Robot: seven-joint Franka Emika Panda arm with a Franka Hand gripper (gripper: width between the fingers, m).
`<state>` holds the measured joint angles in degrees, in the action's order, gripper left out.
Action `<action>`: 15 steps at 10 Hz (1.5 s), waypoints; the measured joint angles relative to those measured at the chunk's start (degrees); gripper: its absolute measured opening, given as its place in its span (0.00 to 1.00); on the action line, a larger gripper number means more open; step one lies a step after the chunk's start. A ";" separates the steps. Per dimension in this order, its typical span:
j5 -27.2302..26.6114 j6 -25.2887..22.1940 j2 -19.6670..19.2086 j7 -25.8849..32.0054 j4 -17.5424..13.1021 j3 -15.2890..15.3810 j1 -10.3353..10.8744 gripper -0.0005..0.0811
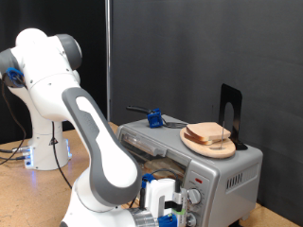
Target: Make a piece of toast with the oven
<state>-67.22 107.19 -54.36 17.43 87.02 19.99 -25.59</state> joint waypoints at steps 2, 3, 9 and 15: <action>-3.77 1.06 0.32 10.08 2.01 0.66 -0.83 0.13; -5.81 1.55 0.48 15.17 3.14 1.13 -1.35 0.13; -13.46 1.69 0.50 30.99 6.38 2.07 -2.76 0.13; -15.24 2.90 0.59 31.00 5.42 2.07 -2.84 0.15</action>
<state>-82.46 110.09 -53.77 48.43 92.44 22.06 -28.43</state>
